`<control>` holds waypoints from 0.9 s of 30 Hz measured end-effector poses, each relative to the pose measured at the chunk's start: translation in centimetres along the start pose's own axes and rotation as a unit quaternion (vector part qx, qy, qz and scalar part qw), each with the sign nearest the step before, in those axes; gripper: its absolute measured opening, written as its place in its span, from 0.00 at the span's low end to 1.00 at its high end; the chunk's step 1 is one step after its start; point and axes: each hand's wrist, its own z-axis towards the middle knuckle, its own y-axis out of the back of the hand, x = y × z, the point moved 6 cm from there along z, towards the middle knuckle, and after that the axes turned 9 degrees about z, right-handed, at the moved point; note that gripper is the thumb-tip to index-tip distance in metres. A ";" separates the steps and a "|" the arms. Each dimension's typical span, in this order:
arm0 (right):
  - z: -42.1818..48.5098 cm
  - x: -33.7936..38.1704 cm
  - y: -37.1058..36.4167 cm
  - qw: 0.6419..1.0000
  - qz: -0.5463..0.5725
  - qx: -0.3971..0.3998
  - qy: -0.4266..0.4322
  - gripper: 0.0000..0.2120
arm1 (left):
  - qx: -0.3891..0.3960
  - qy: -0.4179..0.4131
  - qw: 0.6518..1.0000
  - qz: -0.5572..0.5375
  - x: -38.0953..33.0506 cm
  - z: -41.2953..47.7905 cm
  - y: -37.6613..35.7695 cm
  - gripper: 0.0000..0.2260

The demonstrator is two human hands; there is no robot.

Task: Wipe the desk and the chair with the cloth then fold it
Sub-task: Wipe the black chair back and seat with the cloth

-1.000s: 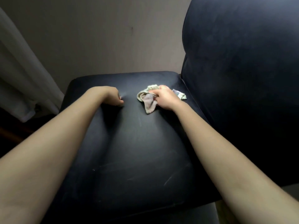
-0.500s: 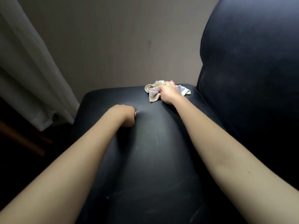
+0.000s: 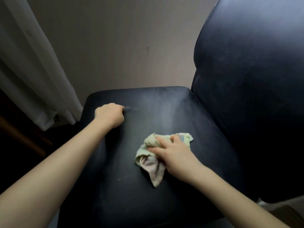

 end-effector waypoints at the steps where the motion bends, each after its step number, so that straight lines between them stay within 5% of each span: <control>1: -0.5 0.6 -0.1 1.000 0.008 0.004 0.013 0.26 | 0.008 0.013 1.000 -0.002 0.7 0.0 -0.1 0.20; 7: 4.8 -1.2 0.3 0.999 -0.012 0.003 0.035 0.18 | 0.071 -0.010 0.997 -0.027 1.5 0.5 0.1 0.22; 17: 21.2 -6.0 4.9 0.996 -0.071 -0.017 -0.057 0.17 | 0.101 -0.027 0.995 0.003 2.5 1.4 -1.1 0.27; 27: 23.0 -6.9 4.3 0.994 -0.064 -0.035 -0.086 0.14 | 0.075 0.017 0.996 0.041 1.0 1.4 -1.6 0.14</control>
